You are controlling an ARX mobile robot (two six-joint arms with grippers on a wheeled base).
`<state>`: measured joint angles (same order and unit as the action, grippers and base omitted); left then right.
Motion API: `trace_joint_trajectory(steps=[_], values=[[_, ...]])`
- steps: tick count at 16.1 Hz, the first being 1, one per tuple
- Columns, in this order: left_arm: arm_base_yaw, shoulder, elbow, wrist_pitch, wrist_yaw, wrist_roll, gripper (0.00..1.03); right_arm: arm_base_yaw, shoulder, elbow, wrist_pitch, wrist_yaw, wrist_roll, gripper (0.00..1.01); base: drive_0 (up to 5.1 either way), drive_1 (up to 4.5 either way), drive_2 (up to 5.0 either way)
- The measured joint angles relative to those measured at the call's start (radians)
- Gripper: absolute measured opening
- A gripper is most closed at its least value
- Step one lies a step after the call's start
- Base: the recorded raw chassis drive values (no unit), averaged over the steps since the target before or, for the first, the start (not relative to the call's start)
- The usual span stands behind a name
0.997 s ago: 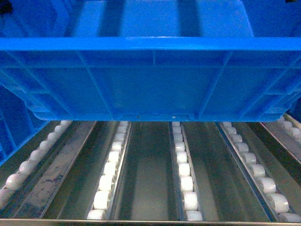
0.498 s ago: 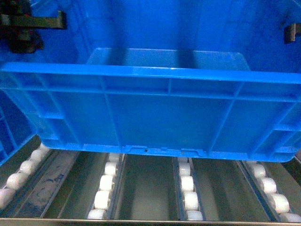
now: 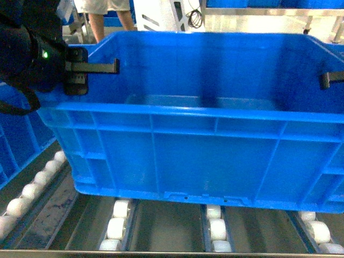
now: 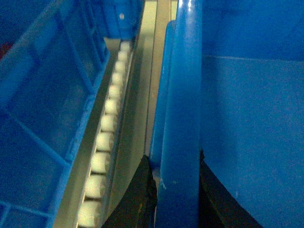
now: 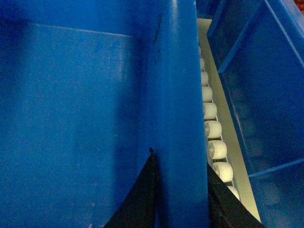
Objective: Place box next to blue box on left shelf
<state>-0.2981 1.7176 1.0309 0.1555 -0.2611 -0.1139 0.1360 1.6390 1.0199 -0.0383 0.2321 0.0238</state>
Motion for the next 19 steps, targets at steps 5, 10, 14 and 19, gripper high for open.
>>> trace_joint_trajectory(steps=[5, 10, 14, 19], values=[[-0.006, 0.031, 0.03, -0.045, 0.026, -0.056, 0.13, -0.002, 0.055, 0.021, 0.001, 0.016, -0.022, 0.17, 0.0, 0.0, 0.0], [-0.054, 0.042, 0.047, -0.142, 0.0, -0.135, 0.13, -0.021, 0.087, 0.057, -0.008, 0.07, -0.09, 0.16, 0.0, 0.0, 0.0], [-0.063, 0.051, 0.05, -0.174, -0.021, -0.202, 0.31, -0.009, 0.109, 0.066, 0.004, 0.051, -0.114, 0.39, 0.0, 0.0, 0.0], [-0.104, 0.033, 0.031, 0.049, -0.007, -0.219, 0.85, 0.031, 0.084, 0.072, 0.06, 0.024, -0.115, 0.91, 0.0, 0.0, 0.0]])
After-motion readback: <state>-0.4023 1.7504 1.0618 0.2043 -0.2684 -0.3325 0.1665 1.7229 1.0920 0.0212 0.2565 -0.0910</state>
